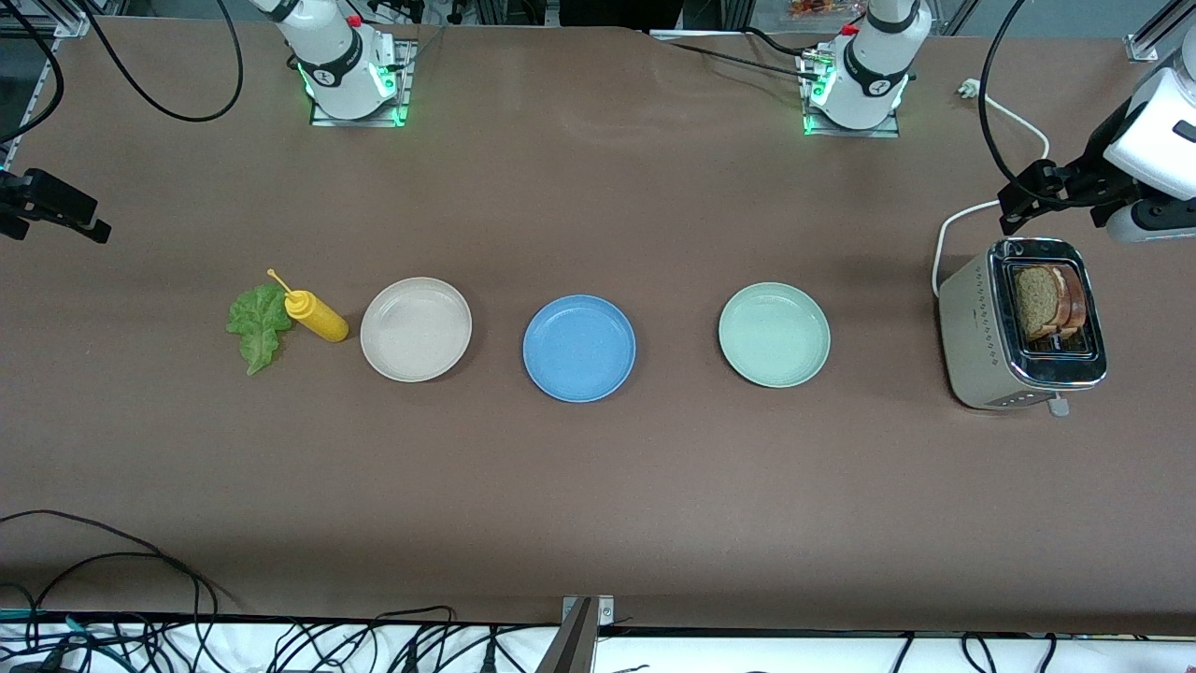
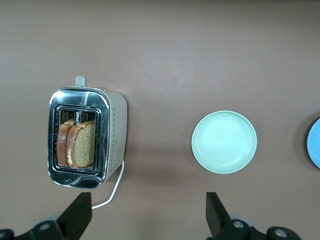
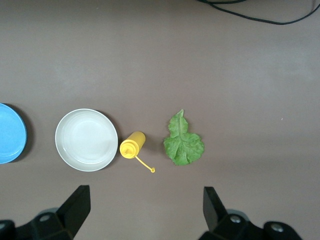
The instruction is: Make sandwich in blue plate with both arms
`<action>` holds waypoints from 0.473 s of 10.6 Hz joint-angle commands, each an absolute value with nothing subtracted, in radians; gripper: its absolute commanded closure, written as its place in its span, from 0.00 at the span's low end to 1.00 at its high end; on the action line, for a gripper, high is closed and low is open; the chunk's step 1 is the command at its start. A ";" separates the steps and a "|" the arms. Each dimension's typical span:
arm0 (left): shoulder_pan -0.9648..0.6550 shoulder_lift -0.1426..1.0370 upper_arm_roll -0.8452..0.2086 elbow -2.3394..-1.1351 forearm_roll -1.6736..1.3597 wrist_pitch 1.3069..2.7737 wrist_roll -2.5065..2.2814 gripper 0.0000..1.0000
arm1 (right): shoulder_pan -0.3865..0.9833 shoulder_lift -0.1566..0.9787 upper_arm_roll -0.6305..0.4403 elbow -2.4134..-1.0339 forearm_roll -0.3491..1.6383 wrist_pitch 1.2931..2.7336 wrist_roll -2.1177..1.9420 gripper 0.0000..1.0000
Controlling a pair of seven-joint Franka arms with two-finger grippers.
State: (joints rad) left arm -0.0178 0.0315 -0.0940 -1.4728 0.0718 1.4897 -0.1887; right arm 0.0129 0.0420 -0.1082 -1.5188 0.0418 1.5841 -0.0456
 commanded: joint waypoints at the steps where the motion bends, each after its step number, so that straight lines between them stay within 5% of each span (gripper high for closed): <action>1: -0.014 0.029 -0.087 -1.463 0.022 1.491 -0.196 0.00 | 0.009 0.041 -0.107 -1.493 0.041 1.565 -0.046 0.00; 5: -0.015 0.029 -0.087 -1.463 0.025 1.491 -0.198 0.00 | 0.009 0.041 -0.107 -1.493 0.043 1.562 -0.045 0.00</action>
State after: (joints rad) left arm -0.0151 0.0315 -0.0910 -1.4725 0.0394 1.4897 -0.1887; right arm 0.0129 0.0408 -0.1082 -1.5169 0.0418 1.5841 -0.0456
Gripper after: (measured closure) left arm 0.000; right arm 0.000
